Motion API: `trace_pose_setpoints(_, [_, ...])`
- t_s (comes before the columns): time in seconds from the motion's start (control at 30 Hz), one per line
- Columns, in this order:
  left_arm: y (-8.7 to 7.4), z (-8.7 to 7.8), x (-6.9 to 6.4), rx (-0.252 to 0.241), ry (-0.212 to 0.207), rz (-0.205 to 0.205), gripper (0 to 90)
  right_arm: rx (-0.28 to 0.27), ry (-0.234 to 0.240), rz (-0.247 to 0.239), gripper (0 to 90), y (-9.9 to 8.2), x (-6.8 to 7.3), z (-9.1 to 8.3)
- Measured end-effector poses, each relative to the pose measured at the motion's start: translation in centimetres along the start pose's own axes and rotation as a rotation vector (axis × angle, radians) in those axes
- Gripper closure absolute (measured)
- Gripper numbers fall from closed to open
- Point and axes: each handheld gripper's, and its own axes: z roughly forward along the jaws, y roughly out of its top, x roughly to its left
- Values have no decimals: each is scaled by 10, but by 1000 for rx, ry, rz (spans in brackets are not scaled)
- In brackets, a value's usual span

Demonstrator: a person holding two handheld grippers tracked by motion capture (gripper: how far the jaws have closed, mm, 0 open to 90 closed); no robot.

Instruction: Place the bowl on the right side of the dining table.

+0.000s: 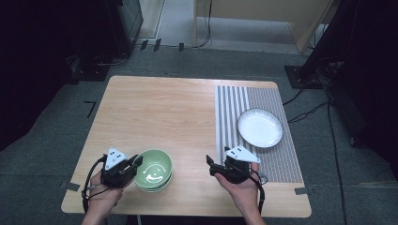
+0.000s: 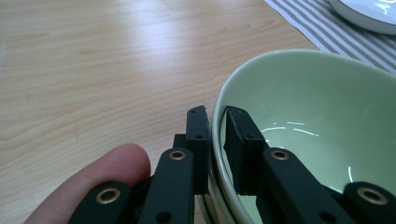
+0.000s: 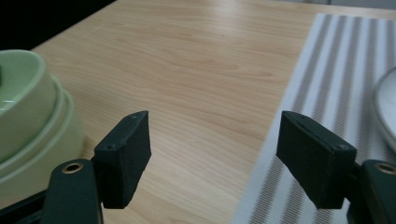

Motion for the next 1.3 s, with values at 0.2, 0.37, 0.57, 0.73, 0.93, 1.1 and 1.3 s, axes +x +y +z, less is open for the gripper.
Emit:
trace_pose_setpoints(0.2, [4,-7,0,-27,-1,-15,834,2,51,-11,261,9,24,7])
trace_pose_setpoints(0.37, [10,-16,2,-82,-23,-38,878,10,100,-25,265,15,46,18])
trace_pose_setpoints(0.57, [12,-21,4,-79,-30,-32,884,21,177,-40,327,20,72,33])
trace_pose_setpoints(0.73, [12,-19,5,-47,-53,-34,737,65,208,-43,407,21,91,53])
trace_pose_setpoints(0.93, [7,-5,-1,49,-37,-7,614,89,227,-55,502,18,98,62])
trace_pose_setpoints(1.1, [6,-2,-6,69,57,25,785,98,228,-56,510,15,99,66])
trace_pose_setpoints(1.3, [5,-3,-11,39,89,72,823,102,234,-53,504,13,101,67])
